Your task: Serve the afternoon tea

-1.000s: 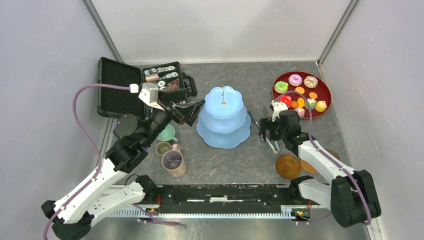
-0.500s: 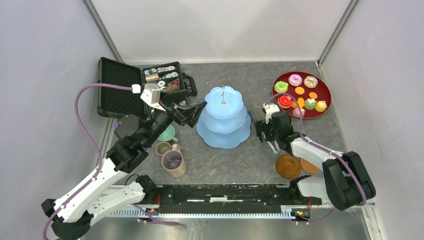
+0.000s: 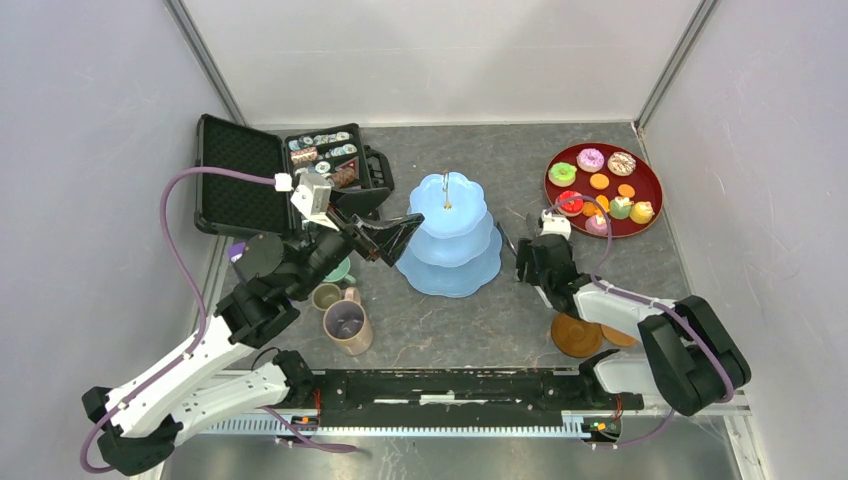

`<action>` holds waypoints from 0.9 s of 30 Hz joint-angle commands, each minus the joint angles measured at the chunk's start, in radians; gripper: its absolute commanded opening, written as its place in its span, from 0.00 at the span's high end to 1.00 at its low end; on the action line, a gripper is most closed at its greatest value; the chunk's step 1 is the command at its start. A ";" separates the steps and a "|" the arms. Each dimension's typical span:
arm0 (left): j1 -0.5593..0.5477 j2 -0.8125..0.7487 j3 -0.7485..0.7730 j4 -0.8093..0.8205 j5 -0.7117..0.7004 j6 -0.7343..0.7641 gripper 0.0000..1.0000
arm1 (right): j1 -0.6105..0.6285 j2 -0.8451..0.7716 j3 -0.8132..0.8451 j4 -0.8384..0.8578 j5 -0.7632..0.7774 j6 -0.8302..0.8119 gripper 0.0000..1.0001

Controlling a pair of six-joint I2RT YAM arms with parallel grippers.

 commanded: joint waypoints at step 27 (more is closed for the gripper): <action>-0.017 -0.029 0.008 0.007 -0.047 0.077 0.00 | 0.167 0.140 -0.003 0.122 0.325 0.062 0.02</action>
